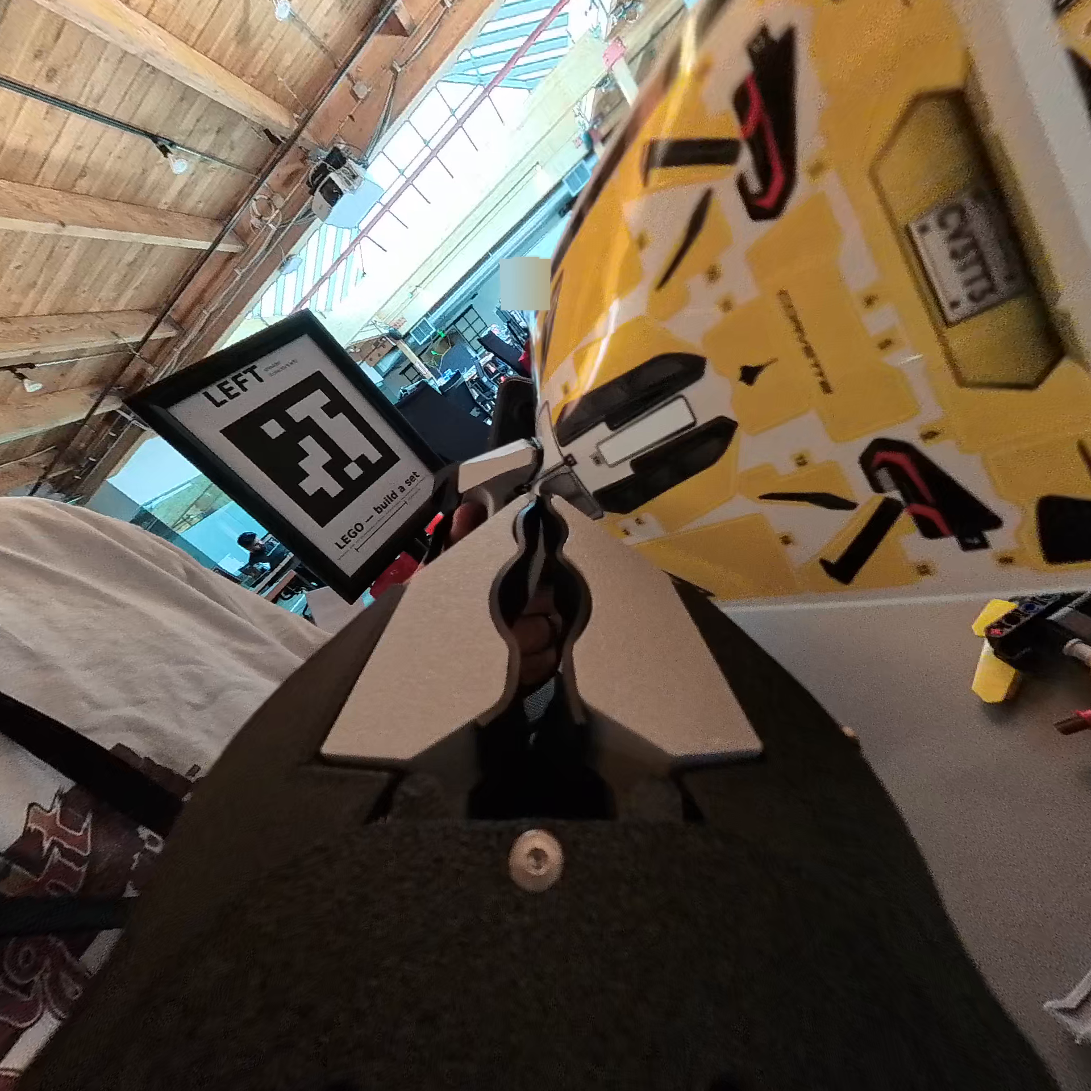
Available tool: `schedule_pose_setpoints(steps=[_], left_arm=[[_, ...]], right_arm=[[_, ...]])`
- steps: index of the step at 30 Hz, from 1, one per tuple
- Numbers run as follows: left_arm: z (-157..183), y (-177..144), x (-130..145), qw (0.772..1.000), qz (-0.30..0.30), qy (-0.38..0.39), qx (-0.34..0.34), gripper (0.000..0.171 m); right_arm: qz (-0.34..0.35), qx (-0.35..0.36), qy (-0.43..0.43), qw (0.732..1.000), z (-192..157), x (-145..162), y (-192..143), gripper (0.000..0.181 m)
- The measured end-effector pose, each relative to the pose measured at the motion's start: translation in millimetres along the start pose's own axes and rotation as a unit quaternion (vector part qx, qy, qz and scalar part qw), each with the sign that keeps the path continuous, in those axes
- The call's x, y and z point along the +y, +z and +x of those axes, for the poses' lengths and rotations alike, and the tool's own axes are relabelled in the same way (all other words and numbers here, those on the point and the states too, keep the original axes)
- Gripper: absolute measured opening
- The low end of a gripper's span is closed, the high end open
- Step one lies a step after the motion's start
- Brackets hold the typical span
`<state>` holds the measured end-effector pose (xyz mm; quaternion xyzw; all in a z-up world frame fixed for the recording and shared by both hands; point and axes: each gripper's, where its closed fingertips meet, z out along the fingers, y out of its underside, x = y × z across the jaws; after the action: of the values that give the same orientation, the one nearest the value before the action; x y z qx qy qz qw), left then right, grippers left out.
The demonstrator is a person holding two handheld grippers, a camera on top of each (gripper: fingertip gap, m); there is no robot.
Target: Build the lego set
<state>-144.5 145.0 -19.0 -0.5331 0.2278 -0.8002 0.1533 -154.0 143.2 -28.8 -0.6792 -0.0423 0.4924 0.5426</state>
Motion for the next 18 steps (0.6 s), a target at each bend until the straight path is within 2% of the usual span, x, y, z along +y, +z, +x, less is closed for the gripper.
schedule_pose_setpoints(steps=[6,11,14,18], left_arm=[[-9,-11,-11,1.000,0.015,0.006,-0.024,0.000],[-24,-46,-29,0.996,0.032,0.027,-0.080,0.000],[-41,-96,-46,0.985,0.053,0.048,-0.156,0.000],[-58,-206,-71,0.951,0.117,0.050,-0.282,0.000]], right_arm=[[0.003,0.038,-0.013,0.999,11,-1,-5,0.000],[-0.012,0.082,-0.042,0.996,23,-3,-14,0.000],[-0.025,0.136,-0.091,0.986,38,-5,-25,0.000],[-0.050,0.213,-0.206,0.954,72,3,-42,0.000]])
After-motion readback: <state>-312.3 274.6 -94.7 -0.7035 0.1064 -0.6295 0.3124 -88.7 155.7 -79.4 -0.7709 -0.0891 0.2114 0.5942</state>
